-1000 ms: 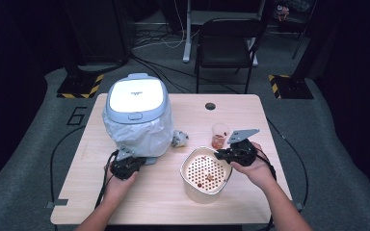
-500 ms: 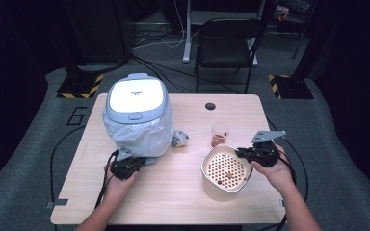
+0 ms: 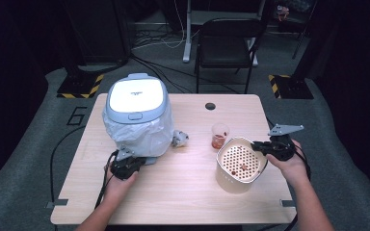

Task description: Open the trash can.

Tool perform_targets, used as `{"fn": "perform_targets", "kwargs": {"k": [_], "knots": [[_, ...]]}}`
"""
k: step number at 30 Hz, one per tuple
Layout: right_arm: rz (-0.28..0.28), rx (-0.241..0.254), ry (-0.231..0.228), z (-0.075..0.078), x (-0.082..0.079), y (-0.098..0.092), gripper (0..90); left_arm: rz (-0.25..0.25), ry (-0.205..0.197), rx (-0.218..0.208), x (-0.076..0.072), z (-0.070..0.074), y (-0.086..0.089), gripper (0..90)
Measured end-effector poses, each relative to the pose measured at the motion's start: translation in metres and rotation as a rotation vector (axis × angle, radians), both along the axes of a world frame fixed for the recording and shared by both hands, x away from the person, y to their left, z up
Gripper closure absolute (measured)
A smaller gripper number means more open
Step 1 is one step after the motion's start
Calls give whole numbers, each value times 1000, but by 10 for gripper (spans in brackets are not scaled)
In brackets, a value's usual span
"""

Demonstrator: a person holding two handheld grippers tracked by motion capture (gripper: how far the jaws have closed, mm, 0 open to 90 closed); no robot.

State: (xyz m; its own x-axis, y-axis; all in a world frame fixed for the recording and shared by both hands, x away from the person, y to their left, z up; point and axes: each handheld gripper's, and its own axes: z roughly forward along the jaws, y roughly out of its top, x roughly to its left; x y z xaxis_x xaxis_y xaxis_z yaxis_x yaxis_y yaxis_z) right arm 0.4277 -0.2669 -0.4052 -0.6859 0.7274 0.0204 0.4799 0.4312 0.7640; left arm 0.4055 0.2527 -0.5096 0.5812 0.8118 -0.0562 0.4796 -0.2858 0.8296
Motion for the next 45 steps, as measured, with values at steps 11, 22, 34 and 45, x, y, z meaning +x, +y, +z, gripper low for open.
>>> {"fn": "perform_targets", "kwargs": {"k": [11,22,34,45], "knots": [[-71,53,-21,1,7,-8,701,1,5,-5,0,0,0,833],[-42,106,-100,41,-18,37,638,3,3,-6,0,0,-1,833],[90,118,-76,30,-33,135,616,-3,6,2,0,0,0,832],[97,87,-51,2,-36,203,580,-5,12,-9,1,0,1,832]]}}
